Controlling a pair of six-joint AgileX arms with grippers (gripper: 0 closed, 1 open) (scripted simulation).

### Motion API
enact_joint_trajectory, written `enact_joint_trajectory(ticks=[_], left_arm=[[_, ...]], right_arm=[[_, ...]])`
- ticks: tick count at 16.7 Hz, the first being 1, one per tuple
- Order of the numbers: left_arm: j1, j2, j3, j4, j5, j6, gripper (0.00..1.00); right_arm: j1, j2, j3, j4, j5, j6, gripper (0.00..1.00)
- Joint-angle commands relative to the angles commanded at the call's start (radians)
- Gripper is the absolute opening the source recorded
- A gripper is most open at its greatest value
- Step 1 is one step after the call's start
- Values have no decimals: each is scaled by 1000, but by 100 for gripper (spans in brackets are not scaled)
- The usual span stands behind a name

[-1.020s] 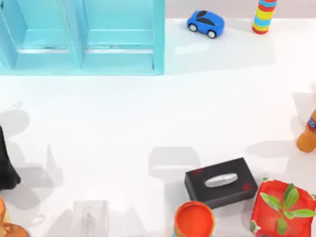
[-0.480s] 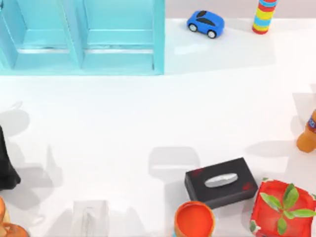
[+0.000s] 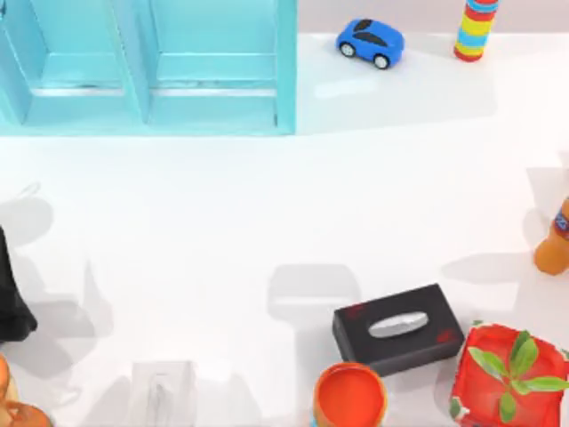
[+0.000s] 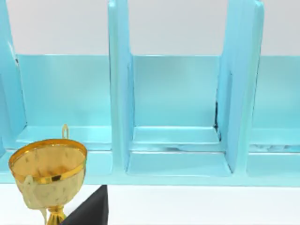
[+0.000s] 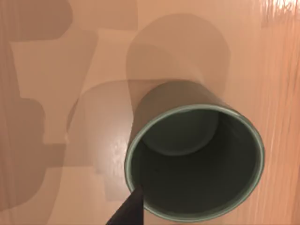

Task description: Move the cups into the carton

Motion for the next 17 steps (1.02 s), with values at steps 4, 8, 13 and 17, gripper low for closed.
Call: enact_joint_trajectory(ticks=[4, 8, 13, 17], left_arm=[[0, 0, 0, 0, 0, 0, 100], [0, 0, 0, 0, 0, 0, 100], [0, 0, 0, 0, 0, 0, 100], [0, 0, 0, 0, 0, 0, 100]], right_arm=[[0, 0, 0, 0, 0, 0, 100], [-2, 0, 0, 0, 0, 0, 100], [-11, 8, 121, -115, -5, 3, 100], [-10, 16, 331, -313, -4, -2, 100]])
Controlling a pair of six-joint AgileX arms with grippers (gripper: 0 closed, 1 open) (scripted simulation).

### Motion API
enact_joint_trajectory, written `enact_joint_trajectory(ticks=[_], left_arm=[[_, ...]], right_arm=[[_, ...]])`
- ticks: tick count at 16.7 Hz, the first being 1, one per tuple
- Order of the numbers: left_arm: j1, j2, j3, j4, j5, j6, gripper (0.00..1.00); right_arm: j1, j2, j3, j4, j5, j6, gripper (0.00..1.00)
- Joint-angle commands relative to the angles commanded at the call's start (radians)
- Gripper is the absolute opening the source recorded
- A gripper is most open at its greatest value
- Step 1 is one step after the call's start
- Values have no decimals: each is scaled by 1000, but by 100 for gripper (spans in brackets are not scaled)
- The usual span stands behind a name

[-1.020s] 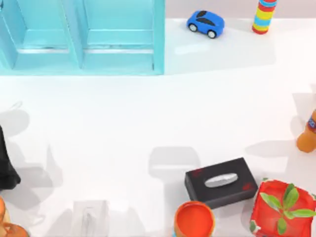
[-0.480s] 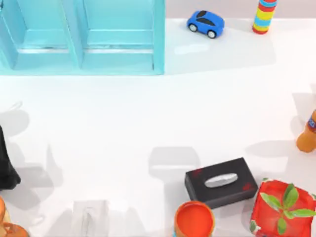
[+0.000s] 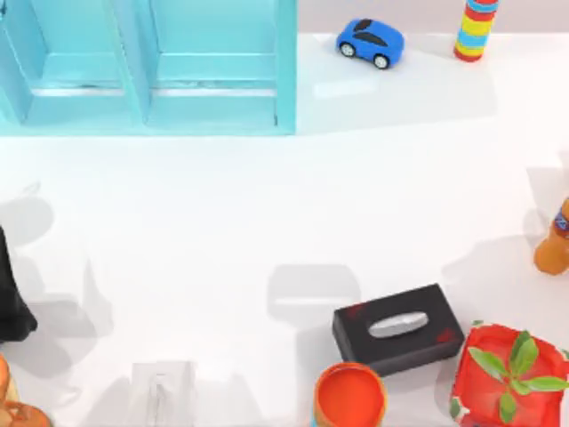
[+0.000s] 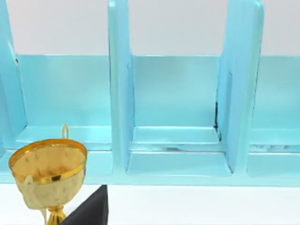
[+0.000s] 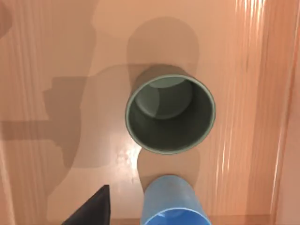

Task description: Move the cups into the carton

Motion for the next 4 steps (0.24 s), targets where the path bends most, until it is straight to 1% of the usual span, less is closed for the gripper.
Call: enact_joint_trajectory(ticks=[2, 4], left_arm=[[0, 0, 0, 0, 0, 0, 100], [0, 0, 0, 0, 0, 0, 100]], right_arm=[[2, 2, 66, -66, 2, -2, 100], [3, 2, 90, -90, 4, -2, 100]])
